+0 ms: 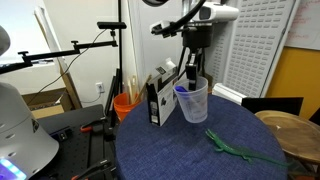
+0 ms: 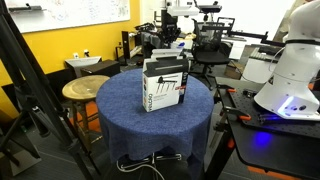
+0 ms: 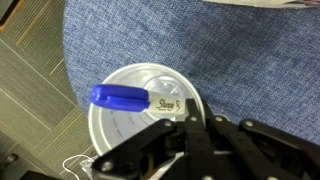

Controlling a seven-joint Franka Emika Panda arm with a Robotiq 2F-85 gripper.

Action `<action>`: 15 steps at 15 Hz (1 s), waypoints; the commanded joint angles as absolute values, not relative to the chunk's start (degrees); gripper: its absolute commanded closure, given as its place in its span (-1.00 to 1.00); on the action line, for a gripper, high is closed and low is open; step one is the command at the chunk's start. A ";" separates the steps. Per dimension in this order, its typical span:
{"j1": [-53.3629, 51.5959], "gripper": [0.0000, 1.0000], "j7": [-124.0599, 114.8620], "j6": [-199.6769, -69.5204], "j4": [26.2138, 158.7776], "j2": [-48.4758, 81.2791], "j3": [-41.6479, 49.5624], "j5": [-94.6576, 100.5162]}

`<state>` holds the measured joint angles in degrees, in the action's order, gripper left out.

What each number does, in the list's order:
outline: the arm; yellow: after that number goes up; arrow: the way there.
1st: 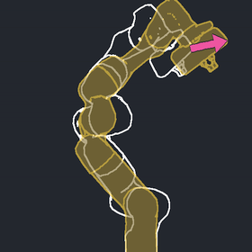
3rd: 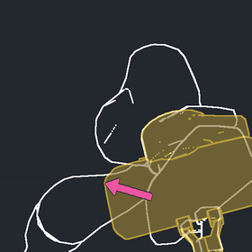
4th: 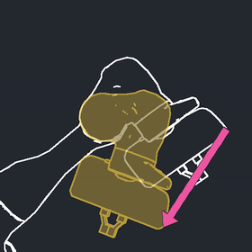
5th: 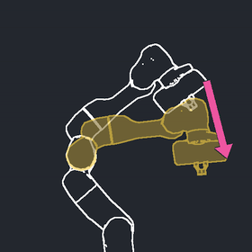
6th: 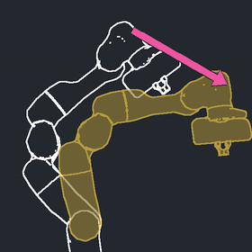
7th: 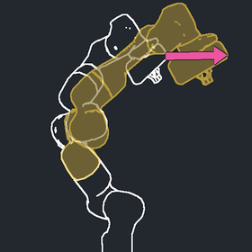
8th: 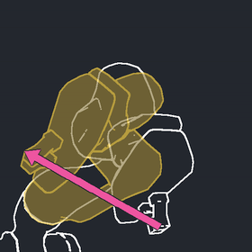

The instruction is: Move the cup forward on the table

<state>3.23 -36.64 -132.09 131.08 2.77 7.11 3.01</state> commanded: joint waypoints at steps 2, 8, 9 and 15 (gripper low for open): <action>2.98 0.98 -38.17 -128.86 123.78 8.48 5.94 0.03; 1.61 0.98 -38.37 -126.15 113.44 16.71 5.37 -2.26; 1.29 0.98 -38.45 -125.52 111.28 18.37 5.26 -2.69; 0.36 0.98 -37.75 -121.55 100.69 27.61 5.12 -5.57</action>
<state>0.81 -36.70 -125.22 107.27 22.61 5.06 -3.86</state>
